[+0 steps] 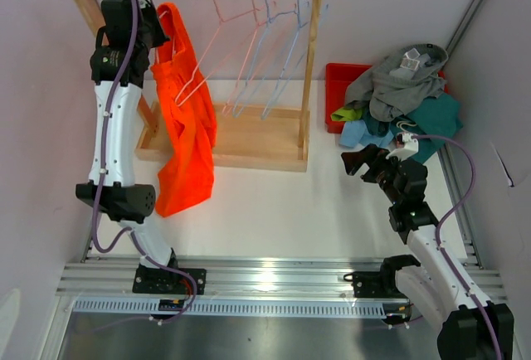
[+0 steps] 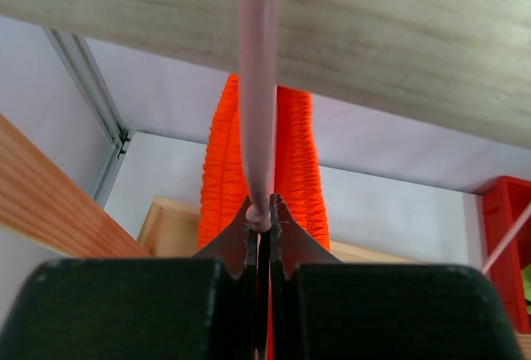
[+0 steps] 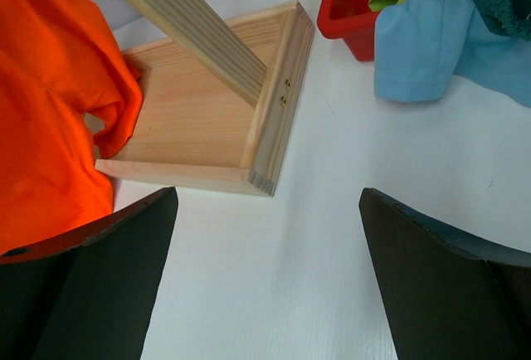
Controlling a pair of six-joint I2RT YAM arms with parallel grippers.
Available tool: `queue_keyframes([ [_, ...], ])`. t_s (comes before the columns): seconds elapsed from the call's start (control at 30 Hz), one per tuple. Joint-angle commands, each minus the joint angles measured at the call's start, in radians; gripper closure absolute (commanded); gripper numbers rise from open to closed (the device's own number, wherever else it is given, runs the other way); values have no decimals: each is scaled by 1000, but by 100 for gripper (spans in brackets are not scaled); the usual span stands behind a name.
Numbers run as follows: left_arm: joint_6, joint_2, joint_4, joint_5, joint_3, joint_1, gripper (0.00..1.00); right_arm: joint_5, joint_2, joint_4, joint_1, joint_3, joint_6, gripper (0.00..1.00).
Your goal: Remove the shorts from the hanger
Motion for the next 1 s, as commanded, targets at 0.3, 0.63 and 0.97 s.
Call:
queue_keyframes([
  [0.3,7,-177,-4,-62,99,-110,100,87,-47,-29,56,160,-68,1],
  [0.63,-5,-315,-49,-107,10,-182,100,325,106,-65,559,549,-227,1],
  [0.97,-42,-444,33,-43,-293,-188,100,587,555,67,1111,903,-399,1],
])
